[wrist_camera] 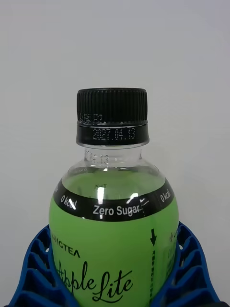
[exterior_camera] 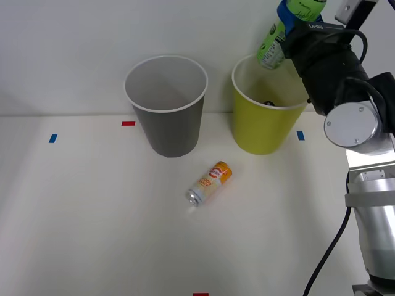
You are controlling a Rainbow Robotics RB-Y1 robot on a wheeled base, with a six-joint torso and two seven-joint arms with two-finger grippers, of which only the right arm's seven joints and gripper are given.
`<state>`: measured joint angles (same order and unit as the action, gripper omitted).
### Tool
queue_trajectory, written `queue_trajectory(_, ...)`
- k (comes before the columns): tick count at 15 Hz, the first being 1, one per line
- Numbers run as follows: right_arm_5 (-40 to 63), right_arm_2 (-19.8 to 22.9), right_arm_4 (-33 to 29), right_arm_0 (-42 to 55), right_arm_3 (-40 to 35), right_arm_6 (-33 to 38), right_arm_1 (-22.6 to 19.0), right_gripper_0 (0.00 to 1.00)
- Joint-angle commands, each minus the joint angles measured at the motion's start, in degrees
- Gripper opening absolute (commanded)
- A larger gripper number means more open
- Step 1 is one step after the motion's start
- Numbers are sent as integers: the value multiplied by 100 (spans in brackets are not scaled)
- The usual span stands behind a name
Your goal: Put cans in the gray bin, plastic bottles in the light green bin
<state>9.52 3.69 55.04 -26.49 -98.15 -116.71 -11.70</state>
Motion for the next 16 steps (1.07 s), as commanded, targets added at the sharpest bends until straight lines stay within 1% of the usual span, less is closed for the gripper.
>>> queue_trajectory(1, 6, 0, -125, -5, 24, -80, 1, 0)
queue_trajectory(3, -3, -17, -161, 4, 15, -98, 36, 0)
queue_trajectory(4, -3, -9, -161, -5, 15, -80, 36, 22)
queue_trajectory(5, -3, -9, -152, 13, 15, -54, 45, 49)
queue_trajectory(6, -3, -26, -81, 30, 24, -28, 45, 66)
queue_trajectory(8, -29, -70, 24, 39, 15, -10, 54, 73)
queue_trajectory(10, -187, -132, 33, 30, 15, -10, 98, 74)
queue_trajectory(16, -231, -176, 50, 30, 15, -37, 256, 76)
